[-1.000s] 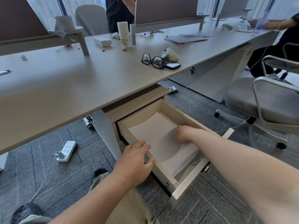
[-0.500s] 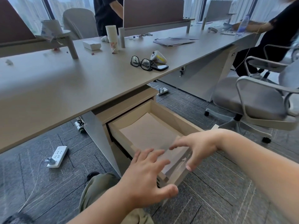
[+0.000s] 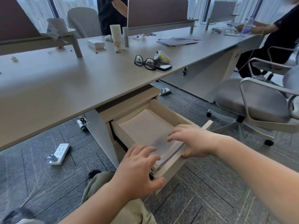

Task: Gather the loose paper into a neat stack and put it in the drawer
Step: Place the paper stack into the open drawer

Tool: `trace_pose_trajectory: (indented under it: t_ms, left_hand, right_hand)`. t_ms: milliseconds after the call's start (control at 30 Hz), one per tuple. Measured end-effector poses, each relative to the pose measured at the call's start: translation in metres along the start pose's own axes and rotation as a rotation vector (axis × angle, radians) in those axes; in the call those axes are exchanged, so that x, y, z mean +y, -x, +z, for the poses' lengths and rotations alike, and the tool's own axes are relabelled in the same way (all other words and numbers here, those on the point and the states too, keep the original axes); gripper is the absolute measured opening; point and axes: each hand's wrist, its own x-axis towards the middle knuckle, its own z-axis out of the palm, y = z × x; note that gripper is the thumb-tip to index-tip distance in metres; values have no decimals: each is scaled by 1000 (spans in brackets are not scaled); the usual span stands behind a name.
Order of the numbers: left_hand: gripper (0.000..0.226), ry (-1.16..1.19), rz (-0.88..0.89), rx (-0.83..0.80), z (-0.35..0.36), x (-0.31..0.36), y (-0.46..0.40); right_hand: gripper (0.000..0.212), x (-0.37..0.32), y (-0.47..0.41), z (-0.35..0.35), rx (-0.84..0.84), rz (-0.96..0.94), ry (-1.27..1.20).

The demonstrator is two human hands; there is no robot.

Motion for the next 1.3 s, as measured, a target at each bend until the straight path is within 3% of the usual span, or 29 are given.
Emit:
trace_pose_trajectory:
  t_ms: [467,933,1300]
  left_hand:
    - [77,16,-294,118,-17,-77,-19]
    - [90,-44,-401,193,-29,-143,-48]
    - [73,-80,-355,261,-23,-189,-63]
  right_hand:
    - [79,-29,-80,-12,223,46,39]
    - [74,-38,-174,-15,287,52,73]
    - [71,-46,-228,-11,296,22,101]
